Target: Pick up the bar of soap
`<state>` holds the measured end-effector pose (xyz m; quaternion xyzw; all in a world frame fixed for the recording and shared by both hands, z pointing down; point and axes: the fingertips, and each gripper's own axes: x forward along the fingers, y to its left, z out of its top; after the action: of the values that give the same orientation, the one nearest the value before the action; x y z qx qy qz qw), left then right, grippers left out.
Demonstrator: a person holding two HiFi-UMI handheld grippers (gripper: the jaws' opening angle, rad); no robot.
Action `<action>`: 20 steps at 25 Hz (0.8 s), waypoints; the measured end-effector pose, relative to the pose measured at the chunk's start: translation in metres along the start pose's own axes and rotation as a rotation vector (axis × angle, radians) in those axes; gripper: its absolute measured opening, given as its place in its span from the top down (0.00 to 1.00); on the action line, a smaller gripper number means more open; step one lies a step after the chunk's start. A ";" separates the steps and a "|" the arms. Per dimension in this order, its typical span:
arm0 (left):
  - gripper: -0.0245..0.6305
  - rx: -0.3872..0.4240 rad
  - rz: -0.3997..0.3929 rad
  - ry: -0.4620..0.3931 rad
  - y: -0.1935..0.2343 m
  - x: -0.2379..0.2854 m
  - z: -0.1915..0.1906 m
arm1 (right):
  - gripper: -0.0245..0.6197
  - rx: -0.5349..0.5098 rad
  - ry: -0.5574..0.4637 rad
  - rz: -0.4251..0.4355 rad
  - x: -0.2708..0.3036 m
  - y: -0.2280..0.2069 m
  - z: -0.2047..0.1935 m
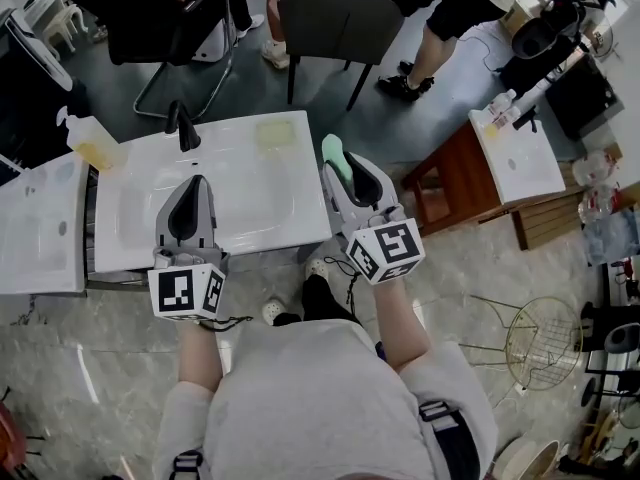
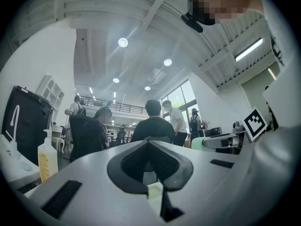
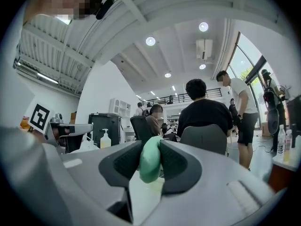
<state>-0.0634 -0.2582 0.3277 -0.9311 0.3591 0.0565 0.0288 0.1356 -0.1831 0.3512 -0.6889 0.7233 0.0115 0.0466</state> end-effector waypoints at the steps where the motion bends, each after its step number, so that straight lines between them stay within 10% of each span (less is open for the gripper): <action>1: 0.95 -0.001 0.003 -0.003 0.001 -0.001 0.000 | 0.76 0.000 -0.006 -0.004 -0.001 0.001 0.001; 20: 0.95 0.001 0.009 -0.027 0.006 -0.013 0.008 | 0.76 -0.019 -0.044 -0.015 -0.008 0.011 0.010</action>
<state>-0.0779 -0.2534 0.3215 -0.9286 0.3631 0.0693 0.0338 0.1259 -0.1742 0.3413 -0.6942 0.7168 0.0332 0.0562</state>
